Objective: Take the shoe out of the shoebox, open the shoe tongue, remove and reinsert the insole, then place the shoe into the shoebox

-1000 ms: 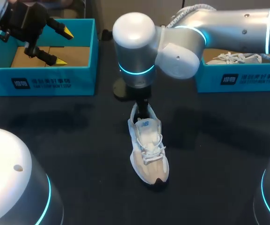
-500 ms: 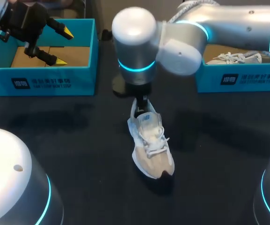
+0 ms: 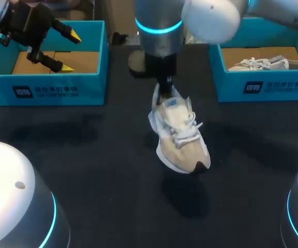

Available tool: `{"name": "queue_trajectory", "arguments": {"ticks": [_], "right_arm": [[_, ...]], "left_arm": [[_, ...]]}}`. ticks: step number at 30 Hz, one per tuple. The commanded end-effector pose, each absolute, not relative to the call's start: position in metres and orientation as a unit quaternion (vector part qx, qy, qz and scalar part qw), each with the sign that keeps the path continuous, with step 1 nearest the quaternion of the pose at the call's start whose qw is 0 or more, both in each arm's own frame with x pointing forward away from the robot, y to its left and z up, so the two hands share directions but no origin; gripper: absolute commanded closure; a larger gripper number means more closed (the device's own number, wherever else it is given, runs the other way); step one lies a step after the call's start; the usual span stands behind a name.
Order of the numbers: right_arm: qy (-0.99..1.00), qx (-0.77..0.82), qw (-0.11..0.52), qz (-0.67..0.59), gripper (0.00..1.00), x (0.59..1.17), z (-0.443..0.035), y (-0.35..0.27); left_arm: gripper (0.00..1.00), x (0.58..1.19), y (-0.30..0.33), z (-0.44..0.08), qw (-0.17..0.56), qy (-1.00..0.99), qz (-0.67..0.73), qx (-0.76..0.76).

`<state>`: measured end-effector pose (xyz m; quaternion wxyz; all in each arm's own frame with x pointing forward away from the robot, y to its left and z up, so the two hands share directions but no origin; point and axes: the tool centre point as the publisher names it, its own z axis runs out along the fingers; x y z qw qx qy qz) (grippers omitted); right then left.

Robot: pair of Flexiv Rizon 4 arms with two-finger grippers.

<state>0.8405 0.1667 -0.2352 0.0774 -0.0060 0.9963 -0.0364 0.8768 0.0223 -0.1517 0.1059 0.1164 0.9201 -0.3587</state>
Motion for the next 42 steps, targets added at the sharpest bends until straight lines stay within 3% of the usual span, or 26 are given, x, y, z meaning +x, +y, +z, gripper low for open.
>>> {"name": "queue_trajectory", "arguments": {"ticks": [1,15,35,42], "right_arm": [[0.997,-0.006,0.072,-0.033,1.0,0.839,-0.183,0.157],[0.99,0.05,0.122,-0.059,1.0,0.855,-0.134,0.119],[0.99,0.05,0.122,-0.059,1.0,0.855,-0.134,0.119],[0.987,0.095,0.088,-0.095,1.0,0.902,-0.133,0.08]], "left_arm": [[0.0,0.877,0.022,-0.151,0.106,0.921,-0.357,0.116],[0.0,0.877,0.022,-0.151,0.106,0.921,-0.357,0.116],[0.0,0.877,0.022,-0.151,0.106,0.921,-0.357,0.116],[0.0,0.877,0.022,-0.151,0.106,0.921,-0.357,0.116]]}}
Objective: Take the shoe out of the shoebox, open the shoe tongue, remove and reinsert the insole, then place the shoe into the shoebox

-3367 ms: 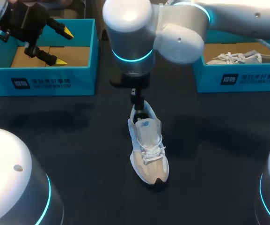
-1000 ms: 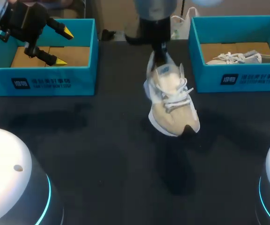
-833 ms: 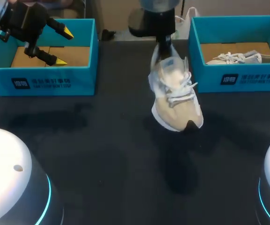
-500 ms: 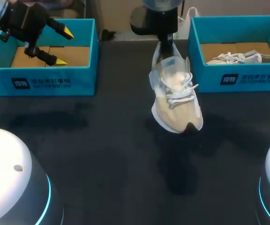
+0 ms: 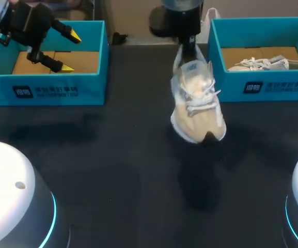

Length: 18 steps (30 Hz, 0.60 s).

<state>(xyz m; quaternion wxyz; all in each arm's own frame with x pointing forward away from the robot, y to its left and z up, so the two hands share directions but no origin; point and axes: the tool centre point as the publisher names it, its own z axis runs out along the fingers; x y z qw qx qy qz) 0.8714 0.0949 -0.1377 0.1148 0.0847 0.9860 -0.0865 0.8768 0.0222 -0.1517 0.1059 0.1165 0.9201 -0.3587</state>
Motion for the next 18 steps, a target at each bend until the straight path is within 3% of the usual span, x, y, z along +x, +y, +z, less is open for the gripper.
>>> {"name": "queue_trajectory", "arguments": {"ticks": [1,18], "right_arm": [[0.986,0.109,0.09,-0.088,1.0,0.908,-0.13,0.072],[0.983,0.071,0.116,-0.124,1.0,1.0,-0.137,-0.042]], "left_arm": [[0.0,0.877,0.022,-0.151,0.106,0.921,-0.357,0.116],[0.0,0.877,0.022,-0.151,0.106,0.921,-0.357,0.116]]}}
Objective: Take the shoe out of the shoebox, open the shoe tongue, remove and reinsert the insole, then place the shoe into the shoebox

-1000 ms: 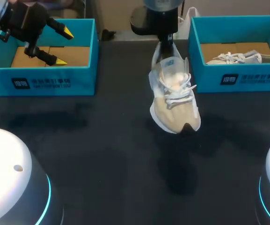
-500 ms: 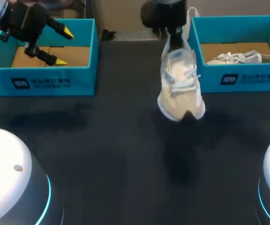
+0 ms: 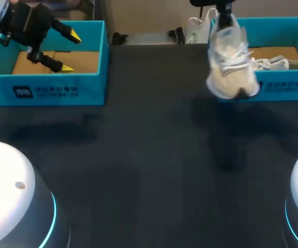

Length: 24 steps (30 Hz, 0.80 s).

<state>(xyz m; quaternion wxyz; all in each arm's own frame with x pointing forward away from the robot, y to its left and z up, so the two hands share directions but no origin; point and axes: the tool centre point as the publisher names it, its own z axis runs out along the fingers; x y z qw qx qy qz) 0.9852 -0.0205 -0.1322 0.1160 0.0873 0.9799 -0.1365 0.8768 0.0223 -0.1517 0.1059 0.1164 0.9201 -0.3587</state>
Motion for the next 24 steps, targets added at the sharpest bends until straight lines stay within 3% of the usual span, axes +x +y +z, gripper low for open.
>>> {"name": "queue_trajectory", "arguments": {"ticks": [1,12,24], "right_arm": [[0.983,0.066,0.115,-0.123,1.0,1.005,-0.138,-0.049],[0.983,0.053,0.148,-0.099,1.0,1.057,-0.132,-0.113],[0.981,0.035,0.153,-0.111,1.0,1.07,-0.13,-0.12]], "left_arm": [[0.0,0.877,0.022,-0.151,0.106,0.921,-0.357,0.116],[0.0,0.877,0.022,-0.151,0.106,0.921,-0.357,0.116],[0.0,0.877,0.022,-0.151,0.106,0.921,-0.357,0.116]]}}
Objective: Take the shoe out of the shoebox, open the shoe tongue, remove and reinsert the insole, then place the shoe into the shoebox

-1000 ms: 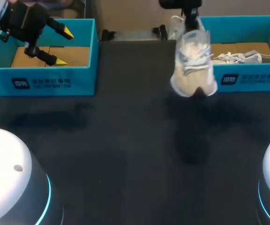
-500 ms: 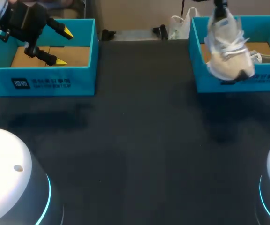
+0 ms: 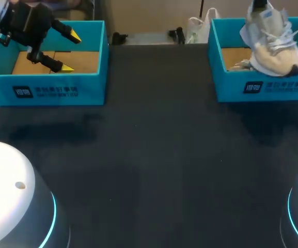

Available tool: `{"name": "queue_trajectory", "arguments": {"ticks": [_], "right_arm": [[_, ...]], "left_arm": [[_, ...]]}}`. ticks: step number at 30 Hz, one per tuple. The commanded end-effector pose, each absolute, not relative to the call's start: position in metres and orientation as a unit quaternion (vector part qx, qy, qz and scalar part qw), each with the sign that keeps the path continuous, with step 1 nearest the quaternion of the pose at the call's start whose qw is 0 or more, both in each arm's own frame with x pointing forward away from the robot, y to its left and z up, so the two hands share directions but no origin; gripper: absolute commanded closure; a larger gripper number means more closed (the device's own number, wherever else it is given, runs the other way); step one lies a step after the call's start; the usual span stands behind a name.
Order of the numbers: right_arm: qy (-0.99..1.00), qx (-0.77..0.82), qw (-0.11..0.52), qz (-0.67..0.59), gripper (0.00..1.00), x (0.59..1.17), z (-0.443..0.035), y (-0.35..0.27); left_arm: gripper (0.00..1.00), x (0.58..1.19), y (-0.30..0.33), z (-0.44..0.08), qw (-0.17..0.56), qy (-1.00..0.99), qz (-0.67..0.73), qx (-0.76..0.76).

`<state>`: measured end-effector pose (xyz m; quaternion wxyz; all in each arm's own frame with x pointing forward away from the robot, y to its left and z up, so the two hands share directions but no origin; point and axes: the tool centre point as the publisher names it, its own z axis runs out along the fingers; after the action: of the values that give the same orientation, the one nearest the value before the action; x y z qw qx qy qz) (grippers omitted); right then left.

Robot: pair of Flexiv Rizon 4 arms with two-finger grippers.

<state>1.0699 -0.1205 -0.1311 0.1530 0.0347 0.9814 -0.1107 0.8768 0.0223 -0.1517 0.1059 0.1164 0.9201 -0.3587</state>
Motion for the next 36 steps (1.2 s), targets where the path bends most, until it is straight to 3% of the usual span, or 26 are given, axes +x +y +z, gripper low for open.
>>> {"name": "queue_trajectory", "arguments": {"ticks": [1,12,36], "right_arm": [[0.981,0.035,0.153,-0.111,1.0,1.07,-0.13,-0.12],[0.983,0.044,0.14,-0.111,1.0,1.08,-0.134,-0.127],[0.976,0.045,0.15,-0.151,1.0,1.182,-0.143,-0.267]], "left_arm": [[0.0,0.877,0.022,-0.151,0.106,0.921,-0.357,0.116],[0.0,0.877,0.022,-0.151,0.106,0.921,-0.357,0.116],[0.0,0.877,0.022,-0.151,0.106,0.921,-0.357,0.116]]}}
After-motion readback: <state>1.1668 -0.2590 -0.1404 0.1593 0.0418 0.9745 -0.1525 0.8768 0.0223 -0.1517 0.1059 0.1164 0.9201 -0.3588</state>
